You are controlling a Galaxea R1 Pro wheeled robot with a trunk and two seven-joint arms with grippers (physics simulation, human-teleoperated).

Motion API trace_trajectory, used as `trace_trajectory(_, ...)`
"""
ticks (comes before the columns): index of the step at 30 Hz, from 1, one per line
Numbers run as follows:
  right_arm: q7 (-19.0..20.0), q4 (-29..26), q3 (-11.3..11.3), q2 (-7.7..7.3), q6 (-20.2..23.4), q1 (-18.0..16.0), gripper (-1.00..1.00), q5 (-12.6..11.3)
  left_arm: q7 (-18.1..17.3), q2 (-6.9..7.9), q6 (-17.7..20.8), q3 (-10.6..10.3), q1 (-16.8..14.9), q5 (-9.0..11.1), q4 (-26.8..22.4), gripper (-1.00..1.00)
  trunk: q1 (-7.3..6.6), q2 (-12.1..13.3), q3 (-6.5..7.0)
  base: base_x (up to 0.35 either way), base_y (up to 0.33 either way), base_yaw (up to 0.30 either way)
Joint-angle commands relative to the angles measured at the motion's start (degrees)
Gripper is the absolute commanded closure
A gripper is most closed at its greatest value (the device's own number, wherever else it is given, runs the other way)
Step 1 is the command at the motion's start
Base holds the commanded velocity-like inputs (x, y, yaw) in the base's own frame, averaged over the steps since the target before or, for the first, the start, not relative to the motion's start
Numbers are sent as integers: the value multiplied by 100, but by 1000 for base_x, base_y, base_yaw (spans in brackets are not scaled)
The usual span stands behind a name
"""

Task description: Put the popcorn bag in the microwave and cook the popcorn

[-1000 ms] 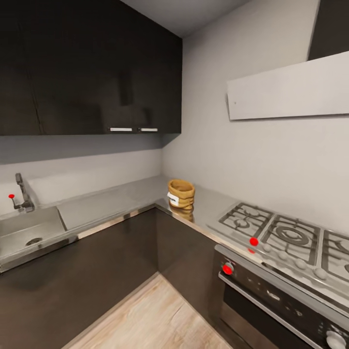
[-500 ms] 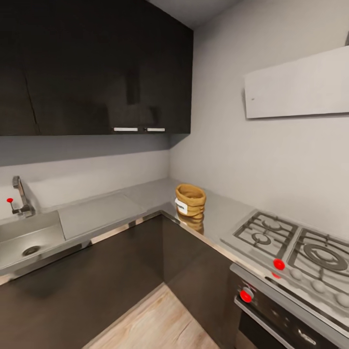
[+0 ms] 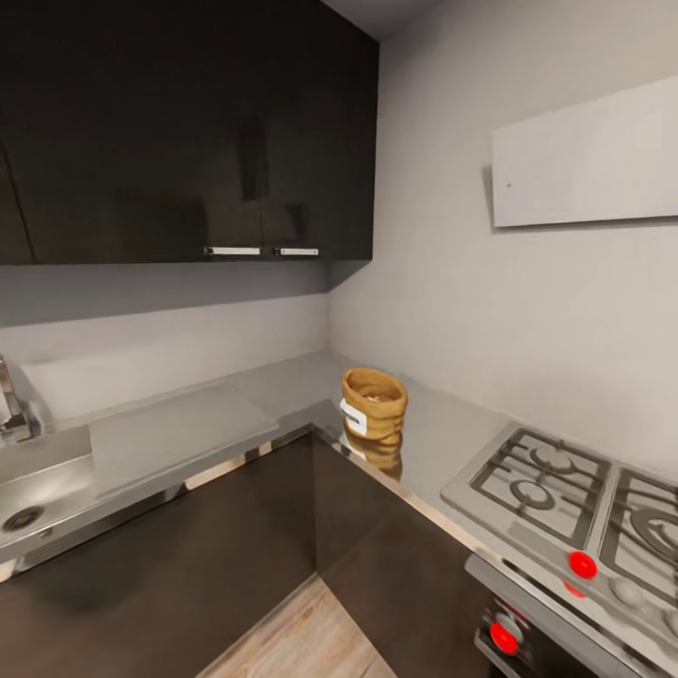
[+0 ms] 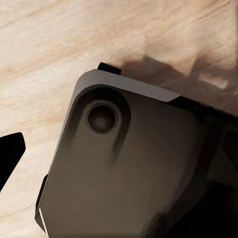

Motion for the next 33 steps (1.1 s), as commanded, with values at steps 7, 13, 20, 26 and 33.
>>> trace_trajectory(7, 5, 17, -35, -4, 16, -6, -100, 38, 20, -2, -12, -15, -1, 60, -4, -100, 2, -4, -27, 26, 0, 0)
trace_trajectory(13, -6, 17, -29, -6, 22, -6, -100, 152, 26, -2, -12, -15, -1, 60, -4, -100, 2, -4, -80, 0, 0, 0)
trace_trajectory(20, -31, 17, -40, -6, 17, -6, -100, 302, 29, -2, -12, -15, -1, 61, -4, -100, 2, -4, -144, 0, 0, 0)
trace_trajectory(26, -32, 17, -40, -6, 10, -6, -100, 306, 37, -10, -12, -15, -1, 61, -4, -100, 2, -4, -199, 0, 0, 0)
trace_trajectory(33, -32, 17, -42, -6, 0, -6, -100, 315, 38, -11, -12, -15, -1, 60, -4, -100, 2, -4, -263, 0, 0, 0)
